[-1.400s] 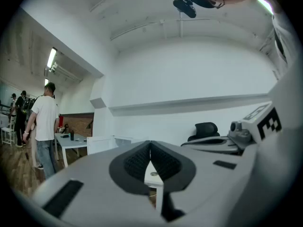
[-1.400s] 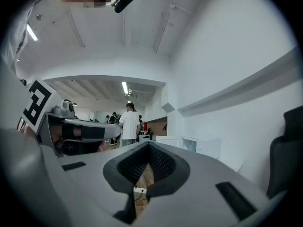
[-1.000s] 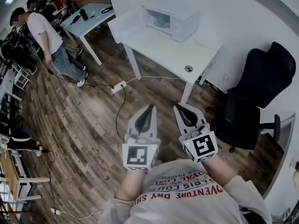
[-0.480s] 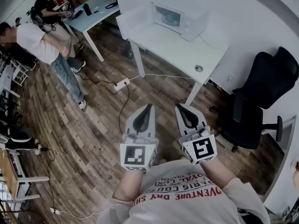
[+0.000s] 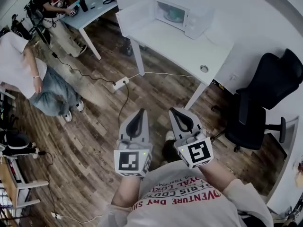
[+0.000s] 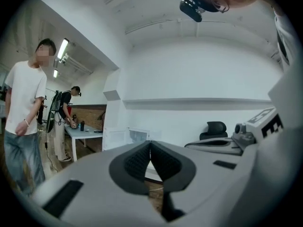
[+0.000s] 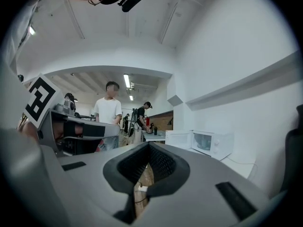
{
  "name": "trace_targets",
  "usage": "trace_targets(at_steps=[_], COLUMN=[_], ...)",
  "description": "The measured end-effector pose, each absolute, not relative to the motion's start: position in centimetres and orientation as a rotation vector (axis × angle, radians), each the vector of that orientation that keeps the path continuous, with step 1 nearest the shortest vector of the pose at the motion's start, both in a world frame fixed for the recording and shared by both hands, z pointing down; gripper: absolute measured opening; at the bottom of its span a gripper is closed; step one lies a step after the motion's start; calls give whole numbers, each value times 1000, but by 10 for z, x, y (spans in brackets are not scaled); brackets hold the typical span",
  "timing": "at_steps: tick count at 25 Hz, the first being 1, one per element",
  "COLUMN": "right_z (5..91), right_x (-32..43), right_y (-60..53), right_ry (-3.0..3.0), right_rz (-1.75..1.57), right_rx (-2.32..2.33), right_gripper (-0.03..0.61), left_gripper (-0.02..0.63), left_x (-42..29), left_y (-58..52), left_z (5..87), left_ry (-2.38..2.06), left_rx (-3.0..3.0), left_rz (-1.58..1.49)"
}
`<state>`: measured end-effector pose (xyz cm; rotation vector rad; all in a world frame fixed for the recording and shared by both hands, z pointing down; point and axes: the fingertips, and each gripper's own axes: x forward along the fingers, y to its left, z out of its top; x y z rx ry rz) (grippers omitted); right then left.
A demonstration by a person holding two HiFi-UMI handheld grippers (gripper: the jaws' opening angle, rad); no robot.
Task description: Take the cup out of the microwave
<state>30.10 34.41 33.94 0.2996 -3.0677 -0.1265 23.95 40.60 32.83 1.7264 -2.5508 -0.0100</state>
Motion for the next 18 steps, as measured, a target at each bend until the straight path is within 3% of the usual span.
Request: trace_targets(at_steps=[18], right_z=[327], right_x=[142], right_y=[211], right_ry=[-3120], right_rz=[-69], right_rx=[157], right_gripper=[11], left_gripper=[8], left_x=[84], left_y=[278], left_z=[317], left_ry=[-2640], left_rx=[1631], left_rz=[21])
